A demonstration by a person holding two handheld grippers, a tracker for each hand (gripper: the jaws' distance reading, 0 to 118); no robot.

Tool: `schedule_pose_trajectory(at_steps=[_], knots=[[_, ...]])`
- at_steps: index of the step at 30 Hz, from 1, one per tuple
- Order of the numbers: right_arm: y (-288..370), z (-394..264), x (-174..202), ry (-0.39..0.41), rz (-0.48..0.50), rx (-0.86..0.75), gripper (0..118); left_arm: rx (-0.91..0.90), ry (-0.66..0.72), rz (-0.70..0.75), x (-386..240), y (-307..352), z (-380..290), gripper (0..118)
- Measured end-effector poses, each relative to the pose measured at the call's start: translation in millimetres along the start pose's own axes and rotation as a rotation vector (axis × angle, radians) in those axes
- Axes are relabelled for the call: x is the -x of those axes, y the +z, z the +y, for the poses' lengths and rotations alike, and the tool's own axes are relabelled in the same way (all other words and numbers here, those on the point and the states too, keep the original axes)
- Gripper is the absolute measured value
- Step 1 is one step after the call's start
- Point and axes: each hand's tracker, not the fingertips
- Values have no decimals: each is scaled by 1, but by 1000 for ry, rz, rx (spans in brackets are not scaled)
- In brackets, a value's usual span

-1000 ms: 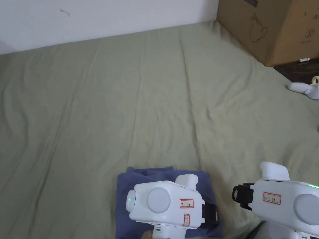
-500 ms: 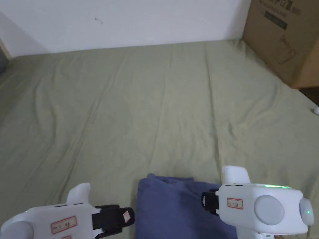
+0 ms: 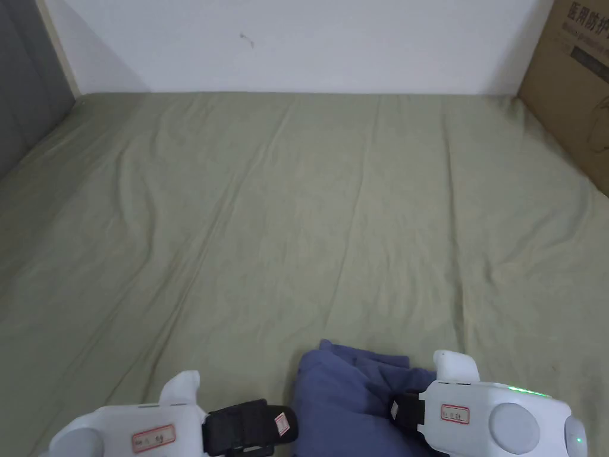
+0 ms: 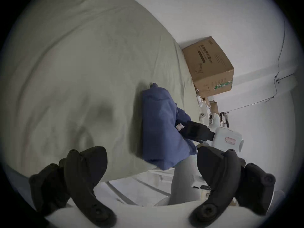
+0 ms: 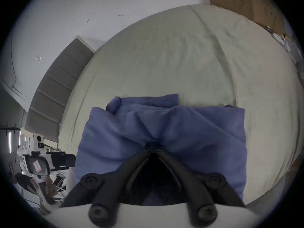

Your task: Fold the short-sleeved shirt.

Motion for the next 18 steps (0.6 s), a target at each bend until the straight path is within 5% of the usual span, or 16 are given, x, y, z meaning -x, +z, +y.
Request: schedule_pose_trajectory(at_steps=[5, 12, 14, 15, 16, 17, 18], knots=[[0, 0, 4, 43, -26, 5, 0, 59, 15, -100, 1, -46, 24, 112], [1, 0, -1, 1, -1, 7, 0, 133, 233, -306, 21, -95, 36, 112], [1, -1, -2, -11, 2, 2, 0, 192, 199, -271, 21, -111, 35, 107], [1, -1, -2, -16, 3, 3, 0, 207, 121, -160, 17, -112, 37, 95], [3, 1, -3, -22, 3, 6, 0, 202, 53, -43, 13, -112, 37, 66], [4, 2, -3, -26, 10, 15, 0, 211, 70, -73, 19, -112, 36, 24], [7, 4, -1, -28, 14, 19, 0, 221, 153, -198, 28, -109, 38, 24]])
